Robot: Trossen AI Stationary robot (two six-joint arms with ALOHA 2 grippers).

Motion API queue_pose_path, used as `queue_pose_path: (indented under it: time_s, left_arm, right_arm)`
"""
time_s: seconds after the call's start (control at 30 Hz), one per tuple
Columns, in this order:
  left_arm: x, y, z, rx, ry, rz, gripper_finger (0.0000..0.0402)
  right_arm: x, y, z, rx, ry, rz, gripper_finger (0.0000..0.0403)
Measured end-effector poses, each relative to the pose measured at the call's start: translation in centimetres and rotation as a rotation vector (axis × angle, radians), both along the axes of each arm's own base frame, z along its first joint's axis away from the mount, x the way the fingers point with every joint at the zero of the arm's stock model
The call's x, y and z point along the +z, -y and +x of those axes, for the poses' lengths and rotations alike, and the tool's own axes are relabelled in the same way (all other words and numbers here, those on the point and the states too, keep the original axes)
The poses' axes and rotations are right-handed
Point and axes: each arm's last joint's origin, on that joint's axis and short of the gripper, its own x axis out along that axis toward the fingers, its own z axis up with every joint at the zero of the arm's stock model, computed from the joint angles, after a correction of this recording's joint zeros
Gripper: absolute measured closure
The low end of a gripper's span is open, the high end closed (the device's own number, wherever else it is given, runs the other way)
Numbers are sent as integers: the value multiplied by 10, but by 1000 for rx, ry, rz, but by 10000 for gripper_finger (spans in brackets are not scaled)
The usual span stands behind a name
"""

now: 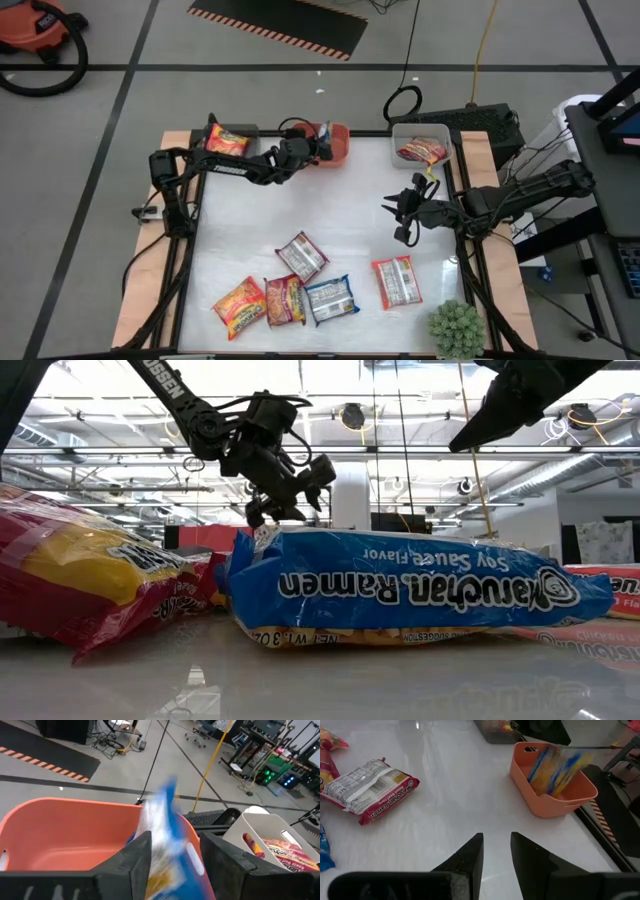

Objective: Sort Maruchan noodles
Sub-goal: Put the top blue noodle pack into the orange bin, then put the top red noodle pack into the gray bin

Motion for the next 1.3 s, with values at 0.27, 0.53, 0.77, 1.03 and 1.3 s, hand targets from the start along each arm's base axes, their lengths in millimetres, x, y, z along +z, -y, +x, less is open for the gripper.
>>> queue_pose_path:
  time_s: [0.27, 0.53, 0.77, 1.03, 1.3]
  left_arm:
    - [-4, -4, -3, 3, -70, 0, 201]
    - [-5, -4, -4, -45, -174, 55, 199]
    - [-2, 8, 1, -240, -257, 103, 199]
    - [28, 32, -12, -456, -347, 103, 199]
    - [73, 81, -49, -632, -489, 101, 199]
  right_arm:
    - [0, 0, 0, 0, 0, 1, 312]
    - [0, 0, 0, -3, 2, 7, 312]
    - [0, 0, 0, -2, 6, 27, 312]
    - [-1, -1, 0, -9, 12, 61, 312]
    - [-1, -1, 0, -28, 33, 127, 312]
